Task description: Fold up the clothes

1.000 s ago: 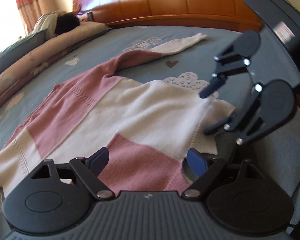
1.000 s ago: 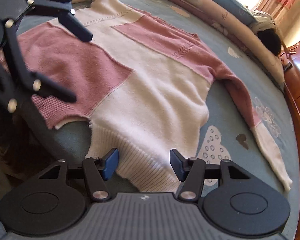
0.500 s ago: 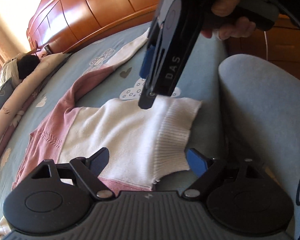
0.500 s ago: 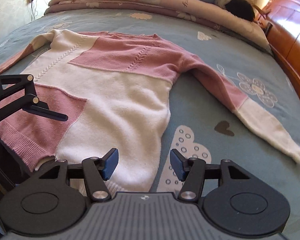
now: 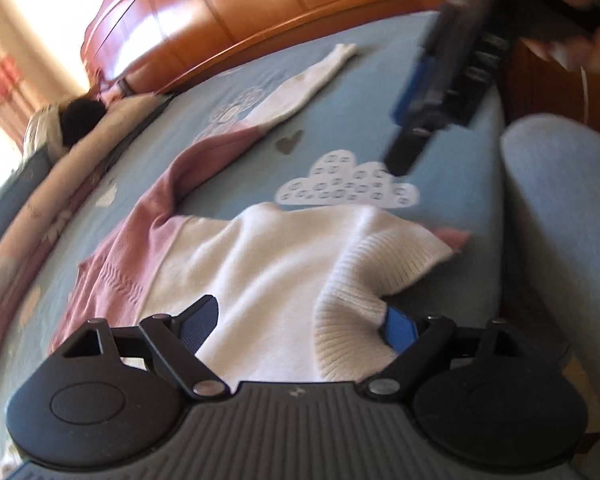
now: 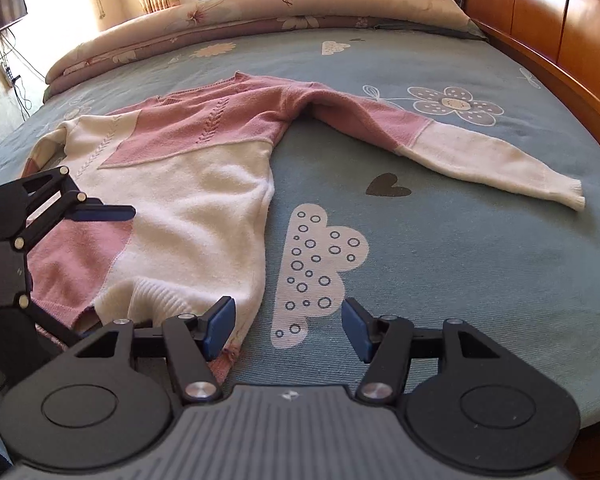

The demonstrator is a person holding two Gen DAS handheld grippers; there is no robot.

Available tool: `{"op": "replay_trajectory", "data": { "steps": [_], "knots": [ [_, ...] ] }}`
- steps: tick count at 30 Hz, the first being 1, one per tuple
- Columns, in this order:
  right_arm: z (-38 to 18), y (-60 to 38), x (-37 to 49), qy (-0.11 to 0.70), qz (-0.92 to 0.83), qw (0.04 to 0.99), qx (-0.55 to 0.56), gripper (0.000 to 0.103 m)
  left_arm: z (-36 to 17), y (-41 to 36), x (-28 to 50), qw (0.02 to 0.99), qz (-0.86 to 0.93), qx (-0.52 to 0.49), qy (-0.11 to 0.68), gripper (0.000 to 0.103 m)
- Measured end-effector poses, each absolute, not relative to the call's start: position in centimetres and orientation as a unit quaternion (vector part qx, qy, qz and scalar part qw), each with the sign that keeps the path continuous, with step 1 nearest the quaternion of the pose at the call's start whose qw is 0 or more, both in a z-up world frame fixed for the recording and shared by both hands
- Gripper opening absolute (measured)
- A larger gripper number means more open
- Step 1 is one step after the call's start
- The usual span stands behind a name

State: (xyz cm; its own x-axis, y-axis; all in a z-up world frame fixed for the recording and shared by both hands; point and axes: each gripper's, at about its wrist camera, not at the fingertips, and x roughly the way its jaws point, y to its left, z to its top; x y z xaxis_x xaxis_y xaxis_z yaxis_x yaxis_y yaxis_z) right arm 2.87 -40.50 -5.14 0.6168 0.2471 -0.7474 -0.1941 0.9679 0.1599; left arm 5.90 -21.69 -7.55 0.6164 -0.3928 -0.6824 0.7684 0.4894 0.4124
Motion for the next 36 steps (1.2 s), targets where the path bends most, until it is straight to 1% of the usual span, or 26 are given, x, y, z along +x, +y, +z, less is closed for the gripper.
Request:
{"op": "replay_trajectory", "data": {
  "steps": [3, 9, 14, 19, 24, 26, 30, 33, 36],
  "knots": [
    [-5.2, -40.2, 2.7, 0.414, 0.145, 0.898, 0.029, 0.064, -6.2, -20.5, 8.5, 0.837, -0.345, 0.312, 0.289, 0.087],
    [-6.3, -38.1, 2.6, 0.428, 0.184, 0.885, 0.002, 0.064, -6.5, -19.3, 12.5, 0.844, -0.322, 0.256, 0.344, 0.087],
    [-7.7, -35.3, 2.7, 0.438, 0.189, 0.877, -0.060, 0.064, -7.1, -18.4, 13.7, 0.848, -0.311, 0.233, 0.360, 0.086],
    [-8.7, -33.1, 4.3, 0.432, 0.188, 0.878, -0.090, 0.063, -6.3, -17.2, 13.1, 0.852, -0.326, 0.203, 0.357, 0.086],
    [-8.1, -32.7, 4.3, 0.424, 0.236, 0.874, -0.041, 0.063, -5.3, -14.8, 12.3, 0.868, -0.321, 0.175, 0.336, 0.086],
    [-7.8, -33.0, 4.1, 0.424, 0.240, 0.873, -0.017, 0.063, -5.8, -14.0, 12.8, 0.874, -0.301, 0.164, 0.343, 0.086],
    [-8.3, -33.0, 4.3, 0.436, 0.213, 0.874, -0.013, 0.063, -7.4, -14.3, 13.3, 0.867, -0.295, 0.160, 0.368, 0.086],
    [-8.1, -33.2, 3.8, 0.437, 0.201, 0.877, -0.001, 0.063, -7.7, -15.1, 12.0, 0.854, -0.324, 0.165, 0.373, 0.085],
    [-6.7, -34.2, 2.2, 0.428, 0.189, 0.884, 0.023, 0.064, -7.5, -15.9, 9.7, 0.830, -0.383, 0.157, 0.373, 0.086]
  ]
}}
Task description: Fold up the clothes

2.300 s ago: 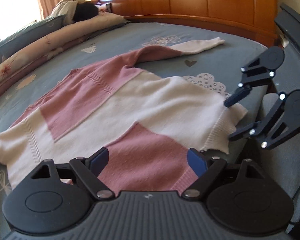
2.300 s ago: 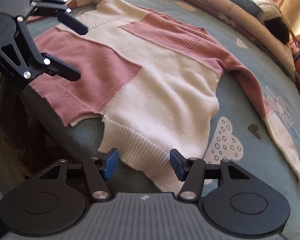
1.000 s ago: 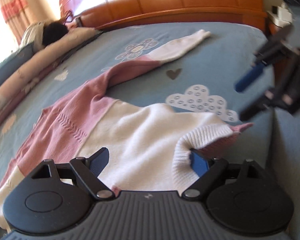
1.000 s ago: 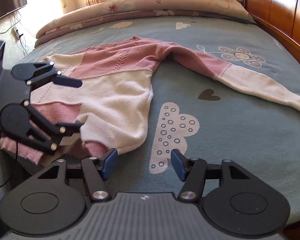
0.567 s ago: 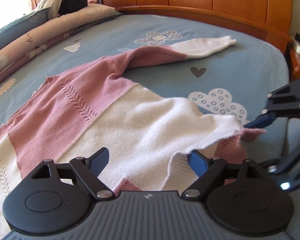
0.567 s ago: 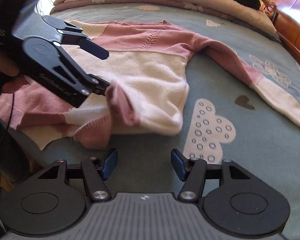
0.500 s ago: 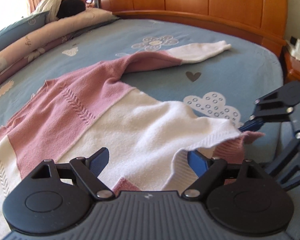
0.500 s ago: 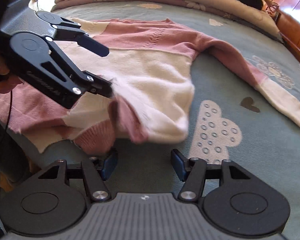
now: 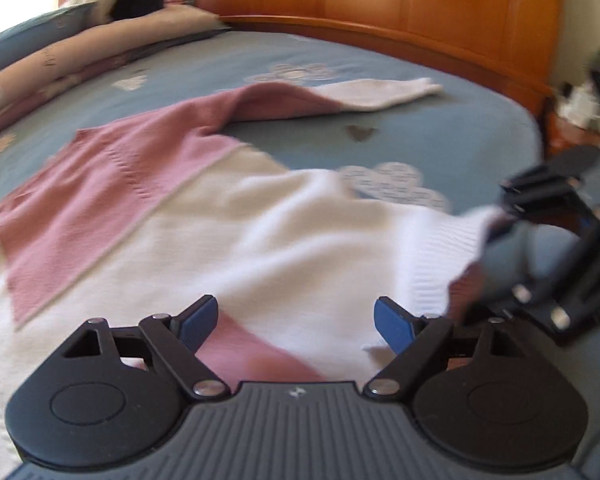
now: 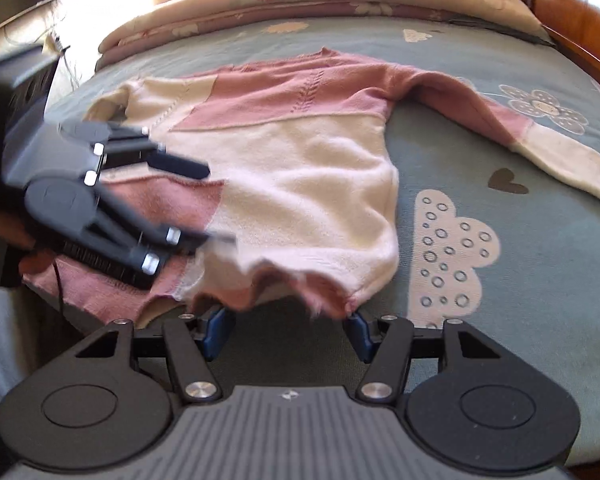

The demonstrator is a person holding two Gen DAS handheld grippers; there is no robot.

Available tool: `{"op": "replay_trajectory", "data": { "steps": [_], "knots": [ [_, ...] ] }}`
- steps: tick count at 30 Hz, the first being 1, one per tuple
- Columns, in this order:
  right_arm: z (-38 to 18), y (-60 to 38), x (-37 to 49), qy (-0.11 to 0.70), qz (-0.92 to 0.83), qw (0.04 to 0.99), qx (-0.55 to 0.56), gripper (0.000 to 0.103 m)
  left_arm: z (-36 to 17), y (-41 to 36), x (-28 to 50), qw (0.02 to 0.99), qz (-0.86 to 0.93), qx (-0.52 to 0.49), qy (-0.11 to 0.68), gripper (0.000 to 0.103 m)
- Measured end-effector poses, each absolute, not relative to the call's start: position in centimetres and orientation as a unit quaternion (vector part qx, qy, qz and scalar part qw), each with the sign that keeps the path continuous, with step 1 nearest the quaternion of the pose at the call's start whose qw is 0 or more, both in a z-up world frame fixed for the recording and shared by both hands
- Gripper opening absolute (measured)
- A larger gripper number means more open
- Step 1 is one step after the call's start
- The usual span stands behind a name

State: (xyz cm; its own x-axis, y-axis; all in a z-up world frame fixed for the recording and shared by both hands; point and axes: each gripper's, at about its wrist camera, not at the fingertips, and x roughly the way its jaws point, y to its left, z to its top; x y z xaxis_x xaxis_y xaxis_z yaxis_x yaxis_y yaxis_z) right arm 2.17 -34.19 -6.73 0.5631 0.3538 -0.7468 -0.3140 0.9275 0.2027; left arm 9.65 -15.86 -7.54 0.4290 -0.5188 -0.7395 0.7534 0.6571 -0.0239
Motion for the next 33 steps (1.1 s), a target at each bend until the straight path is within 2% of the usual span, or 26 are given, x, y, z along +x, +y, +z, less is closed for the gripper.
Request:
{"op": "replay_trajectory", "data": {
  "steps": [4, 11, 17, 21, 23, 28, 31, 33],
  "knots": [
    [-4.8, -36.2, -0.5, 0.414, 0.162, 0.894, 0.049, 0.064, -8.1, -17.1, 6.7, 0.806, -0.426, 0.168, 0.375, 0.086],
    [-1.7, -38.5, -0.7, 0.367, 0.128, 0.917, 0.086, 0.064, -6.5, -16.0, 5.4, 0.832, -0.391, 0.178, 0.350, 0.086],
    [-4.8, -35.0, 5.1, 0.374, 0.190, 0.895, 0.150, 0.064, -6.7, -12.3, 6.7, 0.856, -0.321, 0.148, 0.378, 0.086],
    [-8.6, -32.5, 8.1, 0.389, 0.188, 0.891, 0.142, 0.064, -8.7, -9.8, 6.7, 0.858, -0.269, 0.130, 0.419, 0.086],
    [-9.7, -33.6, 8.0, 0.383, 0.163, 0.896, 0.156, 0.059, -9.4, -8.4, 6.1, 0.862, -0.248, 0.117, 0.426, 0.087],
    [-9.2, -37.2, 5.9, 0.371, 0.103, 0.902, 0.196, 0.060, -9.3, -6.1, 4.3, 0.870, -0.231, 0.090, 0.427, 0.089],
    [-7.6, -36.4, 6.3, 0.343, 0.098, 0.918, 0.174, 0.066, -9.1, -6.4, 4.7, 0.872, -0.224, 0.090, 0.426, 0.089],
    [-7.1, -35.7, 7.7, 0.330, 0.104, 0.922, 0.174, 0.067, -9.2, -6.7, 5.2, 0.876, -0.211, 0.088, 0.425, 0.089]
  ]
}}
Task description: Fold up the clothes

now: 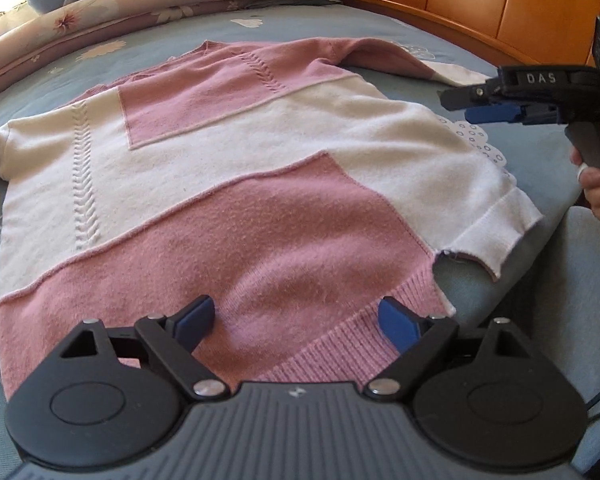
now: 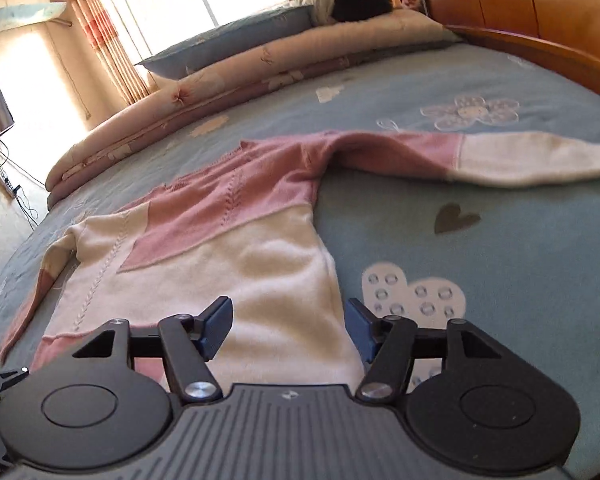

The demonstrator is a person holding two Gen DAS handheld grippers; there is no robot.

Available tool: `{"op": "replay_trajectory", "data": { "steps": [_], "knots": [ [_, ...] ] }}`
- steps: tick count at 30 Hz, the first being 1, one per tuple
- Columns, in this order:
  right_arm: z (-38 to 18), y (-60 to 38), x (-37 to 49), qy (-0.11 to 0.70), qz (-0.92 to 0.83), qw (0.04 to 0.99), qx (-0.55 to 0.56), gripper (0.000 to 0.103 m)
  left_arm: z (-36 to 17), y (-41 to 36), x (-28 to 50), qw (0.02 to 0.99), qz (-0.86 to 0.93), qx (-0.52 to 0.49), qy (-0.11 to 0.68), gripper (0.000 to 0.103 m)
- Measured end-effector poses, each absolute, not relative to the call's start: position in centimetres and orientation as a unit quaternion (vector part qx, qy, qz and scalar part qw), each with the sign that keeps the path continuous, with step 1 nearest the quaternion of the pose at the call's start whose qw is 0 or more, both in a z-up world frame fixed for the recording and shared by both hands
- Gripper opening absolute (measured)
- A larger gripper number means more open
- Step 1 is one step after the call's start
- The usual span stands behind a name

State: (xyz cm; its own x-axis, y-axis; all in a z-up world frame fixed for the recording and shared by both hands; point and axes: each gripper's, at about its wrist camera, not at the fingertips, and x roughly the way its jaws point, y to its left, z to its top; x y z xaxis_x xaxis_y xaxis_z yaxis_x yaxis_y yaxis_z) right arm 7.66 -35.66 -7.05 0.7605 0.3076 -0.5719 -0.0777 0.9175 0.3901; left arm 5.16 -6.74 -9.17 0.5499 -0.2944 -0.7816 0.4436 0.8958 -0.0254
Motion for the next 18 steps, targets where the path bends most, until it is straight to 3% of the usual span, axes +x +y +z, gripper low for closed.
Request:
{"op": "replay_trajectory", "data": {
  "steps": [9, 14, 18],
  "knots": [
    [-10.7, -34.9, 10.6, 0.335, 0.079, 0.916, 0.209, 0.063, -9.4, -6.5, 4.8, 0.883, -0.203, 0.076, 0.416, 0.090],
    [-11.3, -33.3, 8.0, 0.268, 0.080, 0.949, 0.145, 0.067, -8.3, -6.7, 5.4, 0.894, -0.187, 0.067, 0.401, 0.090],
    [-10.9, -31.9, 8.1, 0.266, 0.089, 0.954, 0.106, 0.070, -7.2, -6.6, 7.1, 0.914, -0.136, 0.082, 0.374, 0.090]
  ]
}}
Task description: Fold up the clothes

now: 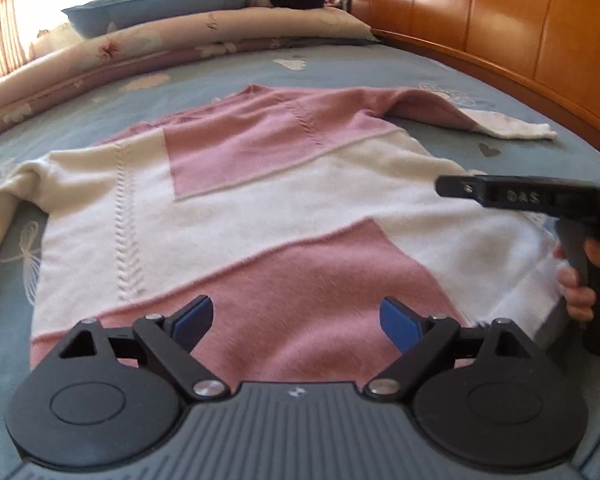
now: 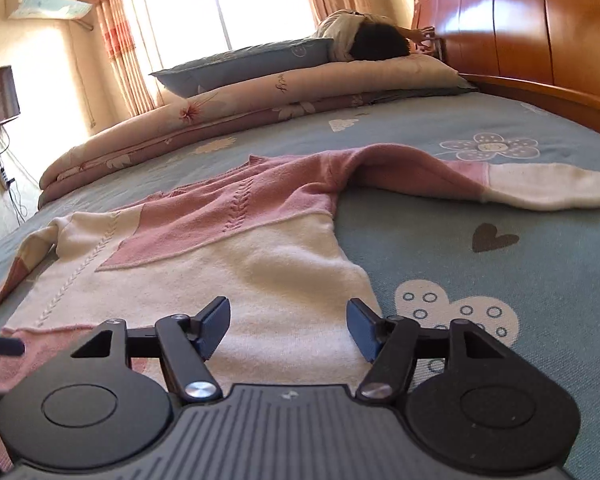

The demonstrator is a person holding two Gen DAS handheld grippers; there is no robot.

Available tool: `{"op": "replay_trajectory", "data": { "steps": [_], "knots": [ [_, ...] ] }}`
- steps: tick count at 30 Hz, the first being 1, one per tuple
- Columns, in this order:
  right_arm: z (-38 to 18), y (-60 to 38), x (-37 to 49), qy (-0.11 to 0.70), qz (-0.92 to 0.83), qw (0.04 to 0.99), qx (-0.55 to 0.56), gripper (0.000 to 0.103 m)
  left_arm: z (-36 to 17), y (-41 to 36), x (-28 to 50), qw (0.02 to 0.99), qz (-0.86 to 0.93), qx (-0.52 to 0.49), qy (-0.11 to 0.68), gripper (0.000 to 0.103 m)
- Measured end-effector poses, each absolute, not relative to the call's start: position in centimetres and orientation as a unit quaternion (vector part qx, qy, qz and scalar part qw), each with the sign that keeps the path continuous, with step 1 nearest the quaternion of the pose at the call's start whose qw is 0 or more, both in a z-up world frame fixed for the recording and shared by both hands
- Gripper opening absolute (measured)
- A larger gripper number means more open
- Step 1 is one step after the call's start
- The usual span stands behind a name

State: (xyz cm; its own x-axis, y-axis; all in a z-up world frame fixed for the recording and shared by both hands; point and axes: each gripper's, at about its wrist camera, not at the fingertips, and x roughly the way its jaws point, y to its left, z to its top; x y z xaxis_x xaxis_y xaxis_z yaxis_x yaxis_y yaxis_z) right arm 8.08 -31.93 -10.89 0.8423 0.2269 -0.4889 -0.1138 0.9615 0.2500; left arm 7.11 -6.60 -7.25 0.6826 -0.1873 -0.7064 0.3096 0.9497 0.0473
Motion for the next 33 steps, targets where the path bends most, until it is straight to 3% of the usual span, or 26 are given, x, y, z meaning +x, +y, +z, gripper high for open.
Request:
{"op": "replay_trajectory", "data": {
  "steps": [6, 18, 26, 33],
  "knots": [
    [-11.1, -31.0, 7.9, 0.294, 0.087, 0.949, 0.077, 0.072, -9.2, -5.0, 9.6, 0.907, -0.068, 0.032, 0.414, 0.090],
    [-11.0, -31.6, 6.9, 0.305, 0.091, 0.943, 0.094, 0.081, -9.2, -4.5, 4.1, 0.906, -0.047, 0.024, 0.420, 0.093],
    [-10.6, -33.5, 6.8, 0.293, 0.103, 0.937, 0.158, 0.081, -5.4, -7.6, 10.4, 0.920, -0.047, 0.057, 0.385, 0.093],
    [-10.8, -33.8, 6.9, 0.288, 0.105, 0.938, 0.163, 0.081, -9.0, -9.9, 13.8, 0.916, -0.054, 0.051, 0.395, 0.093]
  ]
}}
